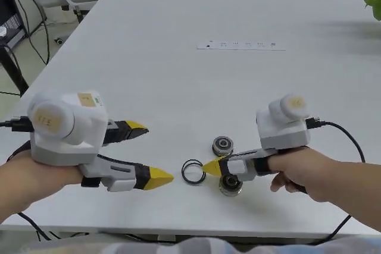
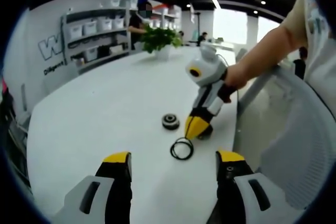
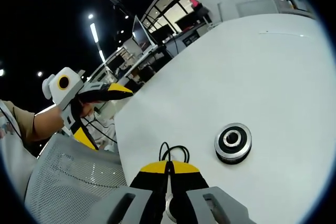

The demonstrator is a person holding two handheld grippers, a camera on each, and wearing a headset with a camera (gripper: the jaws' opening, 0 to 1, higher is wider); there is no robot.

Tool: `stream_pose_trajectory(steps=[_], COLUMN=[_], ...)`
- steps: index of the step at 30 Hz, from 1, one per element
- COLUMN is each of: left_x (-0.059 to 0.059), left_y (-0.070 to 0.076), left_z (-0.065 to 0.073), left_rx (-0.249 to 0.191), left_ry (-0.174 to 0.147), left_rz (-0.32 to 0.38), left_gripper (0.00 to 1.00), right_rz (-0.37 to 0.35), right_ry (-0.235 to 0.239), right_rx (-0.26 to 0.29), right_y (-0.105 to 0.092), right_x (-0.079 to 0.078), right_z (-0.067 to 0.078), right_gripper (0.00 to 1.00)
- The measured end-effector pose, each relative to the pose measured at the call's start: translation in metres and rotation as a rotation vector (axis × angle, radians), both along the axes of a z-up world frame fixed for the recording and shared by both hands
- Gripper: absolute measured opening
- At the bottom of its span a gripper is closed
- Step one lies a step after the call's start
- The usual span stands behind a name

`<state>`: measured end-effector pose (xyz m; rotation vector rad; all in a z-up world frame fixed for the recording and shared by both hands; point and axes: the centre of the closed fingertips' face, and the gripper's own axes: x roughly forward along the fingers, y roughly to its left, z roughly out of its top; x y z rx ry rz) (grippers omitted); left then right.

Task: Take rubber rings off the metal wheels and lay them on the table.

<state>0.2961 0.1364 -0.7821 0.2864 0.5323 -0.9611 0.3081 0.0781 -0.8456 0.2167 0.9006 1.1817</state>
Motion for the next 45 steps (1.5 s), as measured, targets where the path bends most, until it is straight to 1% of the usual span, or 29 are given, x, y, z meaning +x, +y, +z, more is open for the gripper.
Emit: stream_pose_trajectory(steps=[10, 18, 21, 22, 25, 27, 31, 38, 42, 45], left_x=[0.0, -0.001, 0.0, 0.0, -0.001, -0.001, -0.001, 0.004, 0.008, 0.011], left_y=[0.0, -0.002, -0.002, -0.001, -0.002, -0.001, -0.001, -0.005, -0.008, -0.01], left_z=[-0.003, -0.004, -0.004, -0.004, -0.004, -0.004, -0.005, -0.001, 0.002, 0.002], left_rx=[0.004, 0.003, 0.002, 0.003, 0.003, 0.004, 0.005, 0.003, 0.002, -0.001], left_ry=[0.012, 0.016, 0.018, 0.017, 0.019, 0.021, 0.024, 0.018, 0.013, 0.015], left_rz=[0.001, -0.003, -0.001, -0.001, -0.002, -0.001, -0.003, -0.008, -0.014, -0.013], left_gripper=[0.66, 0.66, 0.66, 0.66, 0.65, 0.65, 0.65, 0.65, 0.65, 0.65], right_rz=[-0.005, -0.005, -0.005, -0.004, -0.006, -0.009, -0.02, -0.043, -0.041, -0.052], right_ry=[-0.024, -0.033, -0.043, -0.054, -0.054, -0.062, -0.062, -0.076, -0.104, -0.12], right_rx=[-0.039, -0.051, -0.061, -0.068, -0.072, -0.077, -0.066, -0.033, -0.021, -0.013], right_y=[-0.002, 0.0, 0.0, 0.0, -0.001, -0.003, -0.006, -0.008, -0.012, -0.017], right_x=[0.007, 0.011, 0.013, 0.014, 0.014, 0.016, 0.017, 0.02, 0.024, 0.027], right_z=[-0.007, -0.012, -0.014, -0.015, -0.016, -0.016, -0.013, 0.001, 0.01, 0.016], right_gripper=[0.0, 0.0, 0.02, 0.02, 0.03, 0.04, 0.05, 0.08, 0.1, 0.12])
